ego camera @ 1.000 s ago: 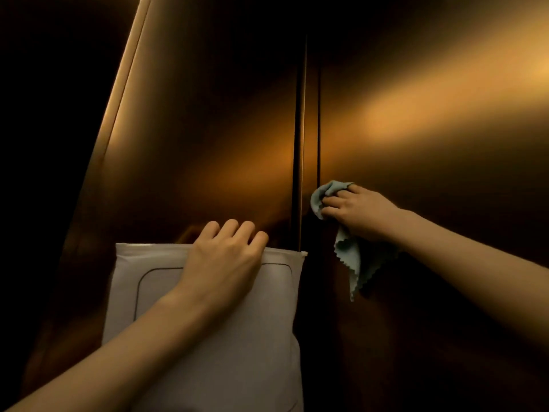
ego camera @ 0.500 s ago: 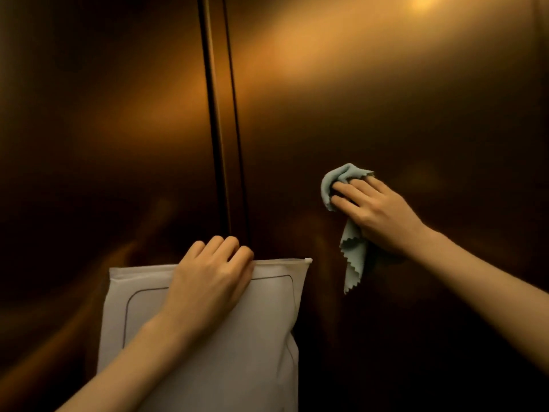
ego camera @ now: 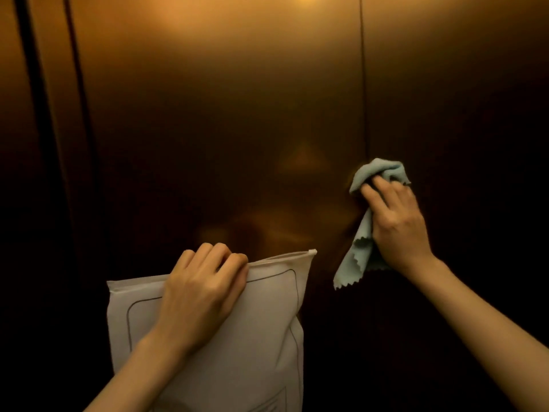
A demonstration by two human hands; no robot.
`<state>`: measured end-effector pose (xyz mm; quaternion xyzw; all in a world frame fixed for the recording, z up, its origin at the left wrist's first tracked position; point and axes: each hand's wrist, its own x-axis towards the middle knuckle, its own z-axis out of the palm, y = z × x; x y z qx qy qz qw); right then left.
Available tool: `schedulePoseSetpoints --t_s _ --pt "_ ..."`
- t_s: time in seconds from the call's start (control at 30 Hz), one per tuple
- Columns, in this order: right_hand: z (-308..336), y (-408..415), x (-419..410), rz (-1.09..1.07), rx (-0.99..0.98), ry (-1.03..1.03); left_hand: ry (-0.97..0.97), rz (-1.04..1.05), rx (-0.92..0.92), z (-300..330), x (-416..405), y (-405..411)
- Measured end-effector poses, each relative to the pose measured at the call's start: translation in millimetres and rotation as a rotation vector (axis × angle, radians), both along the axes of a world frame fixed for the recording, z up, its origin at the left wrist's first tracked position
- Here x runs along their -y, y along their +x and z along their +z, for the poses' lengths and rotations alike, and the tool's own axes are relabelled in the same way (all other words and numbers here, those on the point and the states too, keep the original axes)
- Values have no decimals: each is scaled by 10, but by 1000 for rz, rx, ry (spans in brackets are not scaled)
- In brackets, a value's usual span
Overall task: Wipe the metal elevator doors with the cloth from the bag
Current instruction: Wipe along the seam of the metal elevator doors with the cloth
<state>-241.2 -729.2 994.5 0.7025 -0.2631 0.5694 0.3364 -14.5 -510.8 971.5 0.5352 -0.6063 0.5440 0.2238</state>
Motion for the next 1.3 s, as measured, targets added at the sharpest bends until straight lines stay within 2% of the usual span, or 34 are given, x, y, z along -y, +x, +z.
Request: schedulePoseSetpoints --t_s 0.13,0.33,0.43,0.53,0.67,0.77,0.83,0.93,1.13,1.3 --pt "-146 -139 55 -59 -104 -69 -6 -45 -51 -23 271 -197" --pt "696 -254 96 -15 -102 -45 -3 -75 -138 10 486 -394" --pt "909 -237 84 45 -91 -25 -16 -72 -153 0 499 -435" --pt "715 -261 129 61 -115 -51 -33 -62 -162 -47 467 -435" --pt "83 -364 246 67 -172 -160 -11 -54 -195 -186 432 -445" --pt "-434 -531 310 106 -325 -205 23 -49 -200 -336 391 -442" --pt "-546 -646 311 130 -455 -214 40 -39 -207 -415 357 -439" --pt "-353 -672 255 147 -564 -243 60 -22 -219 -480 336 -452" --pt "135 -420 90 187 -378 -174 52 -17 -235 -493 285 -508" --pt "-76 -406 170 221 -321 -145 62 4 -242 -553 196 -452"
